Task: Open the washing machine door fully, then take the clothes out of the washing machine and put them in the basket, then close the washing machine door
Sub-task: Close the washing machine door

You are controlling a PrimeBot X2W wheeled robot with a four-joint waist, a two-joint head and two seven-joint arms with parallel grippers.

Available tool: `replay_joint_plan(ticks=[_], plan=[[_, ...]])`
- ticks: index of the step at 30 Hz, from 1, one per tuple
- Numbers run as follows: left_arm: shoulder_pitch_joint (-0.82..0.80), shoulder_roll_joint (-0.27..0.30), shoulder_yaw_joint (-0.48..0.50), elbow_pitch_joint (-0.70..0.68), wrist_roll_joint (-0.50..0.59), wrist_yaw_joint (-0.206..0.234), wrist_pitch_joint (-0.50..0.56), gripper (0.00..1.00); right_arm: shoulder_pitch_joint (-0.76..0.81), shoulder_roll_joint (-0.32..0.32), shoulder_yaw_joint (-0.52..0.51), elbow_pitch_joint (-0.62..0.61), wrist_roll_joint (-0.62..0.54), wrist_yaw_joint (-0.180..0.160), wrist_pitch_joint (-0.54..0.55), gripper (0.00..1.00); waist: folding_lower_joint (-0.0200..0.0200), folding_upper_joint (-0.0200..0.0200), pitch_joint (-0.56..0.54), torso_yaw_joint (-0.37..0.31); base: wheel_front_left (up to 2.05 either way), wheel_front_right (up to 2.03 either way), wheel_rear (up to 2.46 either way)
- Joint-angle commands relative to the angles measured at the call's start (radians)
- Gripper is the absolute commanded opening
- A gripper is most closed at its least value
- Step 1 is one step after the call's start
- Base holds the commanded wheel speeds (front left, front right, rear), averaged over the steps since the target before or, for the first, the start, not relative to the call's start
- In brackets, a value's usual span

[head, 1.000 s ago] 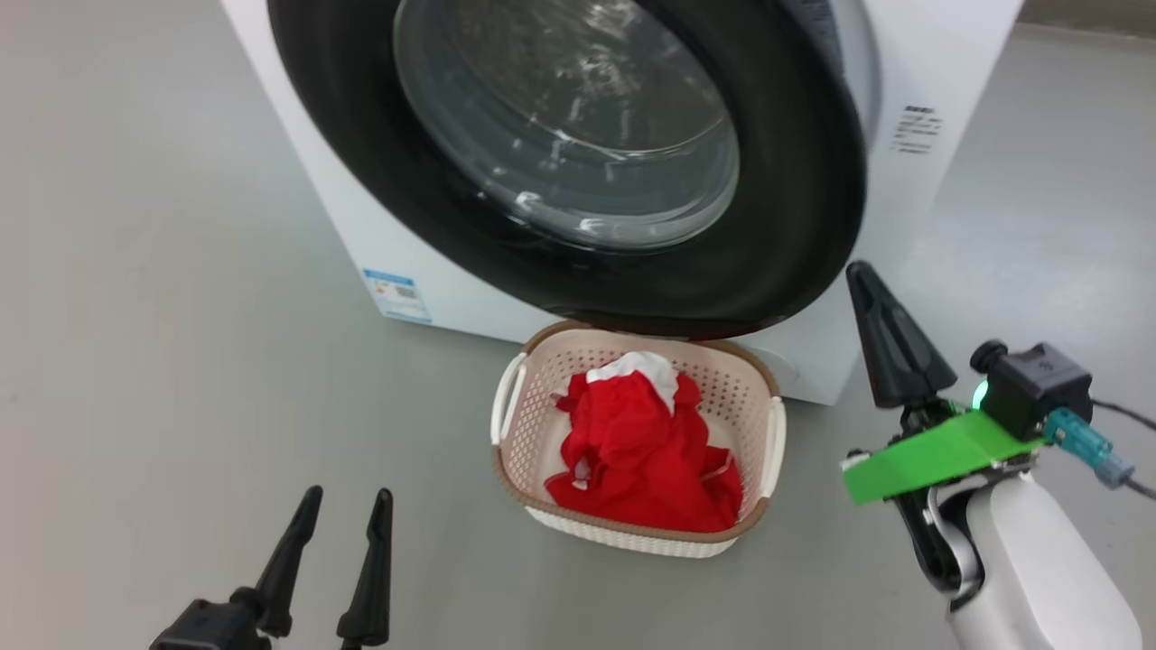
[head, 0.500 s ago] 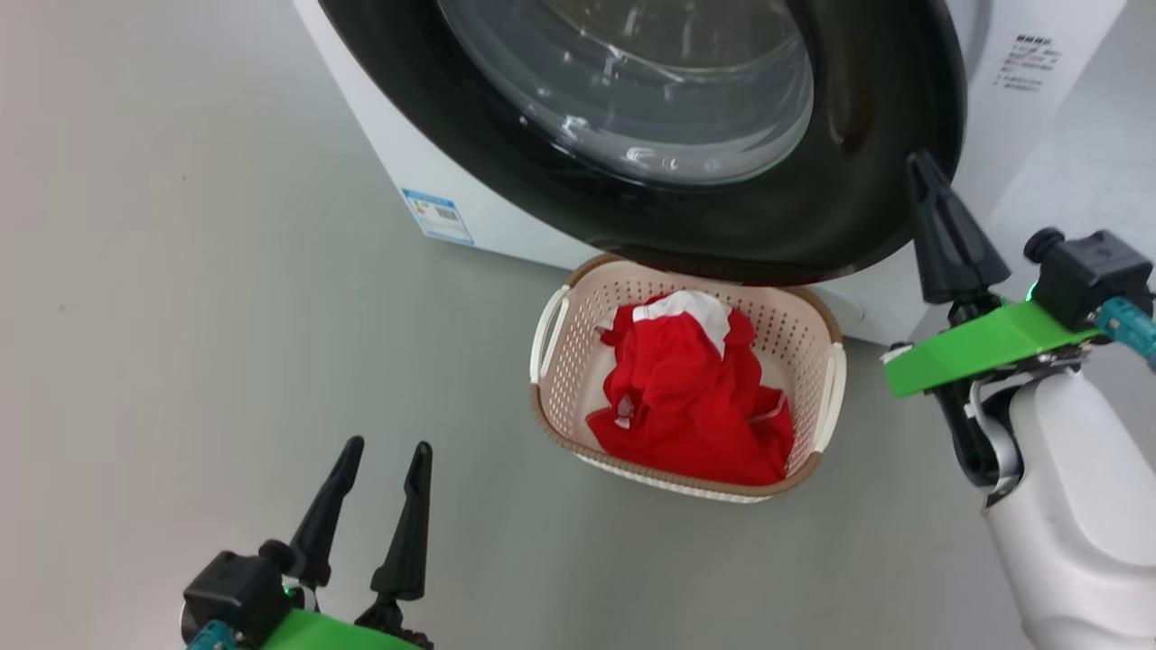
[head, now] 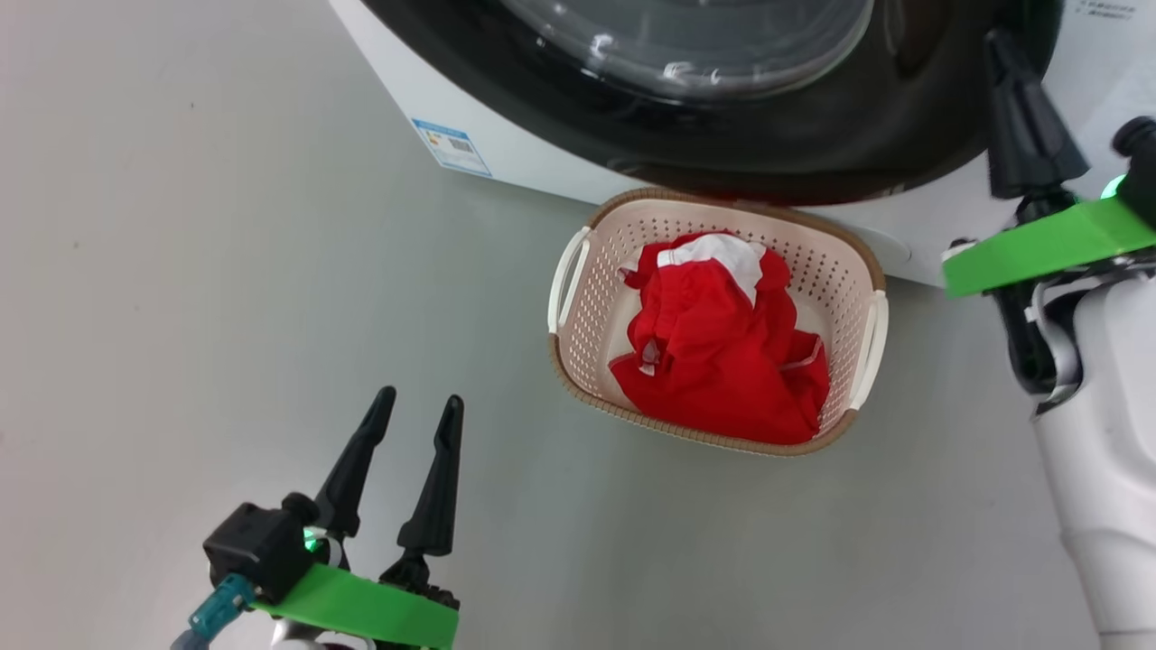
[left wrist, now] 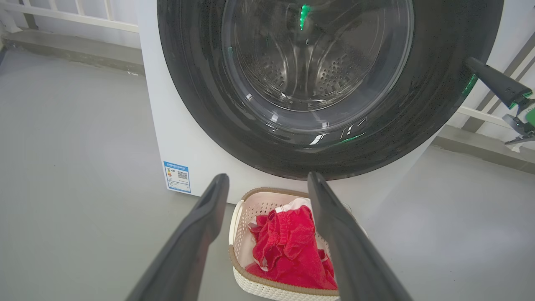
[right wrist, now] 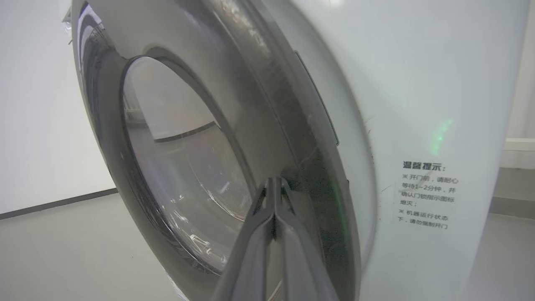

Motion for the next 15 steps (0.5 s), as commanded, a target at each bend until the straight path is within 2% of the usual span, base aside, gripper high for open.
replay_joint_plan(ticks=[1, 15], plan=[[-0.022, 0.011, 0.030, -0.021, -0.008, -0.006, -0.005, 1.00, -0.033, -0.003, 0.002, -0.021, -0.001, 0.003, -0.006, 0.00, 0.0000, 0.0000, 0.022, 0.010, 0.00, 0.00, 0.00], [-0.066, 0.010, -0.007, -0.029, -0.043, -0.006, -0.005, 1.00, -0.186, -0.019, -0.051, -0.006, -0.025, 0.003, -0.006, 0.00, 0.0000, 0.0000, 0.104, 0.027, 0.00, 0.00, 0.00]])
